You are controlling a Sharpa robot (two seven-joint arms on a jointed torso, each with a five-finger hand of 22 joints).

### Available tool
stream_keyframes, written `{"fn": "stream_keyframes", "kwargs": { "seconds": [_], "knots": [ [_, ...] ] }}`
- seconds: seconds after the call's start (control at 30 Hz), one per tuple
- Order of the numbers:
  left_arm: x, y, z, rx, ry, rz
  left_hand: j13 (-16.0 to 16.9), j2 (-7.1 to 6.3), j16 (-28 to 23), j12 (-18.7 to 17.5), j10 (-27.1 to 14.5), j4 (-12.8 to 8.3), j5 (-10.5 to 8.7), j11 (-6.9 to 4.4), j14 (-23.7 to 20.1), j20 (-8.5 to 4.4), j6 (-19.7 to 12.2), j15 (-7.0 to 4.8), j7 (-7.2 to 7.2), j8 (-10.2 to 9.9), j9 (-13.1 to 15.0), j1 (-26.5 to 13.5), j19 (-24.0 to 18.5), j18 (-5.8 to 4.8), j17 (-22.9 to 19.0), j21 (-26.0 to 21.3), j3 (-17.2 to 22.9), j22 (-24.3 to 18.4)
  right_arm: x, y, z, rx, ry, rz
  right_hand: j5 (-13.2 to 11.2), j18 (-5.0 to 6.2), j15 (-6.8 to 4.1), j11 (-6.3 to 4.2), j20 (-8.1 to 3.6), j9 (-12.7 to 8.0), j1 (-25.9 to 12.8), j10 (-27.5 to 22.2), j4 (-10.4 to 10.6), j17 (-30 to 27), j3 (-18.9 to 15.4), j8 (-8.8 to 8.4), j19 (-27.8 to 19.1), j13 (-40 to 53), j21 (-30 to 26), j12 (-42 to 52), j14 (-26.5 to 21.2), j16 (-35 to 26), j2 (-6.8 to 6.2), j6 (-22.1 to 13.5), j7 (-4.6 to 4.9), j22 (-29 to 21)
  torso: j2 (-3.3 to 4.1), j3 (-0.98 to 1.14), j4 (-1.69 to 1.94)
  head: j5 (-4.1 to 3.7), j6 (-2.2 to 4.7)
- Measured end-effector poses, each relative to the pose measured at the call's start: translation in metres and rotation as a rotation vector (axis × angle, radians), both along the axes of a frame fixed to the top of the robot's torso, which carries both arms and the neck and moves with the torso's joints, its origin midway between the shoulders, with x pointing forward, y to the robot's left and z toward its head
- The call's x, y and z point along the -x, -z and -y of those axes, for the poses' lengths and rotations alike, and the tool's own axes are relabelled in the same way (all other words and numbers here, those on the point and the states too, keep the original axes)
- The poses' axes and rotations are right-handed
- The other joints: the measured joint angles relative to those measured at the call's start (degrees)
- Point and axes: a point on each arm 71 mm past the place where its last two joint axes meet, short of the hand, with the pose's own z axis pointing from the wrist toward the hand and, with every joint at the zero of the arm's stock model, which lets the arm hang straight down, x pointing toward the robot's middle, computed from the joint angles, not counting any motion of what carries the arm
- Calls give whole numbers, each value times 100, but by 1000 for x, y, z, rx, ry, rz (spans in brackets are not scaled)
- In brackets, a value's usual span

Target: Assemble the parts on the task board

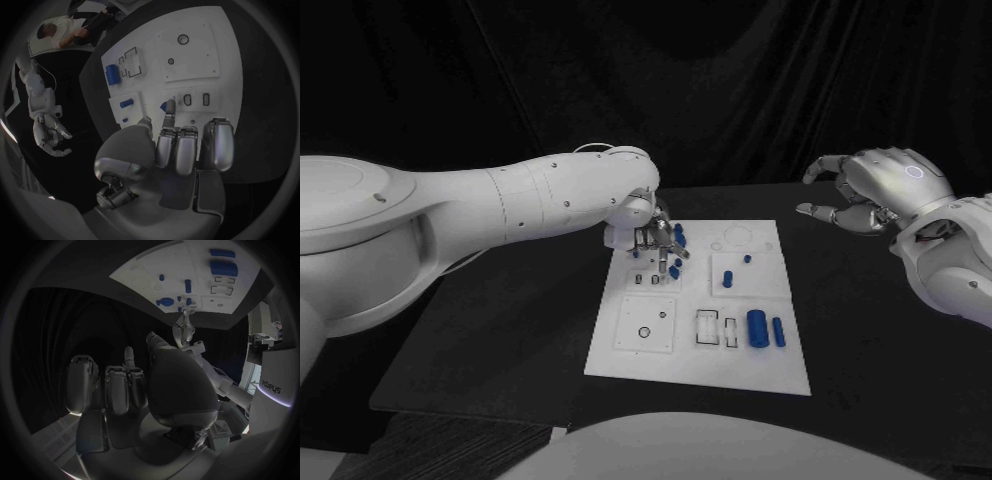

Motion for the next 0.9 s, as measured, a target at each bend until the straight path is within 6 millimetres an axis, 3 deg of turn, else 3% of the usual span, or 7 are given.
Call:
{"fn": "stream_keyframes", "kwargs": {
  "seconds": [0.07, 0.1, 0.4, 0.57, 0.9],
  "knots": [
    [0, 2, 0, -1, -3, -3, 0, 0, 0, 0, 0, -41, 4, 0, 0, 0, 0, 0, 0, -1, 0, 0, 0, 0, 0, 0, 41, 0, 0, 0, -1, 0, -2, -1, 0, 0, 0, 0, 0, 0, 0, 0, 0, 0, 0, 0, 0, 0, 0, 0, 0, 0, 0, 0, 0, 0, -3, 1, 0, -6, 1],
    [0, 3, -1, -2, -5, -4, 0, 0, 0, 0, 0, -163, 65, 0, 0, -1, -1, 0, 1, -1, 0, 0, 0, 0, 0, 0, 165, 0, 0, 0, -1, 0, -3, -1, 0, 0, 0, 0, 0, 0, 0, 0, 0, 0, 0, 0, 0, 0, 0, 0, 0, 0, 0, 0, 0, 0, -5, 1, 0, -9, 1],
    [-2, 8, -2, -7, -20, -8, 0, 0, 0, 0, 0, -164, 67, 0, 0, -1, -3, 0, 1, -68, 0, 0, 0, 0, 0, -1, 166, 0, 0, 1, -3, 0, -8, -2, 0, 0, 0, 0, 0, 0, 0, 0, 0, 0, 0, 0, 0, 0, 0, 0, 0, 0, 0, 0, 0, 0, -18, -1, -2, -36, 1],
    [-3, 11, -1, -7, -26, -7, 0, 0, 0, 0, 0, -164, 196, -1, 0, -21, -1, 0, 0, -68, 0, 0, 19, 0, 0, -1, 166, 0, 0, 1, -4, 0, -11, -3, 0, 0, 0, 0, 0, 0, 0, 0, 0, 0, 0, 0, 0, 0, 0, 0, 0, 0, 0, 0, 0, 0, -23, -1, -4, -70, 1],
    [-3, 18, 1, -4, -39, -10, 1, -1, 0, 0, 28, -165, 200, -31, 0, -29, 15, -1, -14, -68, 0, 1, 28, 0, 0, -2, 167, 0, 0, 1, -6, 1, -14, -5, 0, 0, 0, 0, 0, 0, 0, 0, 0, 0, 0, 0, 0, 0, 0, 0, 0, 0, 0, 0, 0, 0, -27, 10, -4, -129, 1]
  ]
}}
